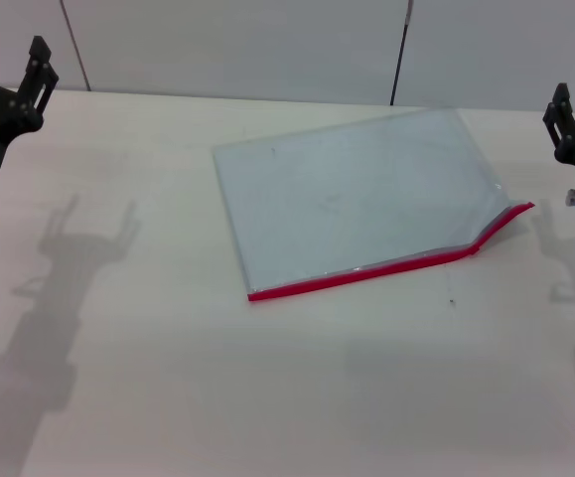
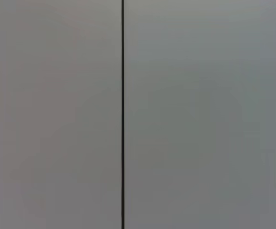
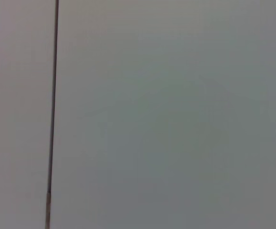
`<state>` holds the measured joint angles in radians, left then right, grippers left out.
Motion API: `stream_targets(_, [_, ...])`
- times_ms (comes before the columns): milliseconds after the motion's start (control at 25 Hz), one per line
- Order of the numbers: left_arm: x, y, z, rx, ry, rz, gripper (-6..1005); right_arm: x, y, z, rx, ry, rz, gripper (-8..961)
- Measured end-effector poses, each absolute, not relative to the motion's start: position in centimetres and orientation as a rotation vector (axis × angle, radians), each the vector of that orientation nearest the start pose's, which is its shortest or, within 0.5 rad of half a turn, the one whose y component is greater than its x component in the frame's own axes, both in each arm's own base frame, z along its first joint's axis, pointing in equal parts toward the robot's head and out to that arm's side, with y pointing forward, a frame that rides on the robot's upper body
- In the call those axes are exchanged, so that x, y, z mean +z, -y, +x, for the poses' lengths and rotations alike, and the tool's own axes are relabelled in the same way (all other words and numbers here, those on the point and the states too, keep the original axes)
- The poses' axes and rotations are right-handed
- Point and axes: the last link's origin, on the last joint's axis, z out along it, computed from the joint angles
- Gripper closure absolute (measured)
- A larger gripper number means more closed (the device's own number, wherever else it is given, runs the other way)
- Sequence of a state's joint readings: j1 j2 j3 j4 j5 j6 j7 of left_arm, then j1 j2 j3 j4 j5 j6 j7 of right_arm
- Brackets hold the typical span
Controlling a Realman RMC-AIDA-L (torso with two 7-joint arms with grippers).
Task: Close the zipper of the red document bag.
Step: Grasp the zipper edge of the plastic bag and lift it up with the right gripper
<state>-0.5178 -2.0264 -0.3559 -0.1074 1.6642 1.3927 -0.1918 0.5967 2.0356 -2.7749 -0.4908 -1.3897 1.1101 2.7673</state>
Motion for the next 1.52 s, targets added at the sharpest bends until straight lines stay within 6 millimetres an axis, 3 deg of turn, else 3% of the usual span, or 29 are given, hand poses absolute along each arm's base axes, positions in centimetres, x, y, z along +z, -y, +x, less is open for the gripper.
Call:
stream_targets(480, [3.7, -34.7, -31.5, -0.857, 0.397, -1.436, 223, -4.0, -37.2, 26.8, 0.585, -0.541, -1.509, 187])
stream_targets(920, [3.6, -34.3, -32.3, -0.818, 0.414, -1.447, 223, -6.4, -38.4, 26.3, 0.514, -0.638, -1.727, 189])
stream_targets(1200, [3.7, -34.3, -32.4, -0.815, 0.414, -1.446, 223, -5.3, -38.8, 25.1, 0.559, -0.755, -1.802, 190])
stream_targets(1520, [3.7, -34.2, -32.4, -0.814, 0.414, -1.446, 222, -3.6, -39.5, 25.3, 0.519, -0.916, -1.867, 194])
